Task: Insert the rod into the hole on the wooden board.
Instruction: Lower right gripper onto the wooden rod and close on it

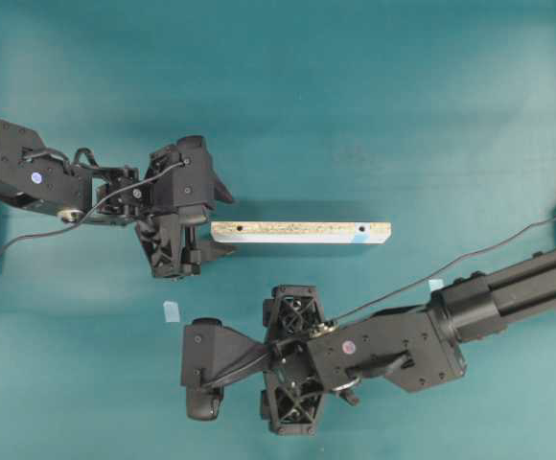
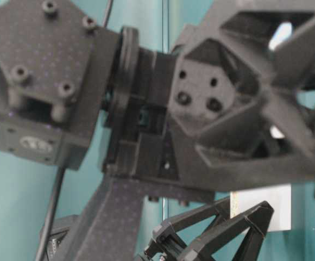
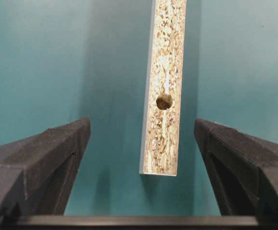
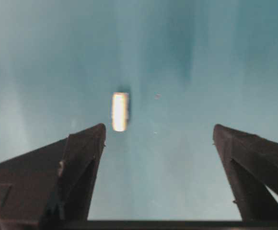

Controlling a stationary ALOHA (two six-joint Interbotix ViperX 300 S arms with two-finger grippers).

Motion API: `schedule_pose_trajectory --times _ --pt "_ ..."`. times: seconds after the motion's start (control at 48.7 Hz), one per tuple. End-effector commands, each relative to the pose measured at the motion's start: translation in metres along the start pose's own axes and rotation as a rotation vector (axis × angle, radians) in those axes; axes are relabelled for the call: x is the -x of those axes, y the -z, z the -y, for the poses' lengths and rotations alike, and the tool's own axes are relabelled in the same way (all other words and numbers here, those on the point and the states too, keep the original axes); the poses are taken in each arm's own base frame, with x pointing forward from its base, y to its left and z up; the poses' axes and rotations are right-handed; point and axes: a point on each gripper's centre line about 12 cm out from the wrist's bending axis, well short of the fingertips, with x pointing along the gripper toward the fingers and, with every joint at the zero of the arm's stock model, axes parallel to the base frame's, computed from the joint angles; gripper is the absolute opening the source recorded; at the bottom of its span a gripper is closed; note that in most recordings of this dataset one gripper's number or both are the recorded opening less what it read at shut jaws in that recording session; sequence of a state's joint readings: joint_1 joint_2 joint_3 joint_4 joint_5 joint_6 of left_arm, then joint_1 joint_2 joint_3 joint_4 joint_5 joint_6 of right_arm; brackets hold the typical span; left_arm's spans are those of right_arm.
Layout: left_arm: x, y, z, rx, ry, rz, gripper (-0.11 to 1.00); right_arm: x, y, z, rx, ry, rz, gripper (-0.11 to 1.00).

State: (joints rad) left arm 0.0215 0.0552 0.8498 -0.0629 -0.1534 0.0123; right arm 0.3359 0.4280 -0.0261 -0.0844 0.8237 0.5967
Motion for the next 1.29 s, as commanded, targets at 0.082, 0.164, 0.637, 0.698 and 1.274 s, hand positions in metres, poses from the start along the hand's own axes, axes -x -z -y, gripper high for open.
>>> schedule_pose_trajectory --times 0.082,0.164,0.637,0.698,1.274 --pt "0.002 -0.01 0.002 -0.003 0.004 0.034 1.0 0.017 -0.008 -0.016 -0.007 -0.053 0.031 0.91" --pt "0.002 -0.01 0.002 -0.005 0.004 0.034 1.0 0.015 -0.007 -0.017 -0.008 -0.057 0.031 0.87" --pt "0.002 -0.009 0.002 -0.006 0.005 0.032 1.0 -0.004 -0.009 -0.017 -0.01 -0.066 0.045 0.86" --pt "0.002 -0.009 0.002 -0.006 0.005 0.032 1.0 -0.005 -0.009 -0.018 -0.009 -0.069 0.049 0.86" --pt "0.003 -0.007 0.01 -0.015 0.022 0.028 1.0 -0.012 -0.008 -0.018 -0.012 -0.067 0.045 0.85"
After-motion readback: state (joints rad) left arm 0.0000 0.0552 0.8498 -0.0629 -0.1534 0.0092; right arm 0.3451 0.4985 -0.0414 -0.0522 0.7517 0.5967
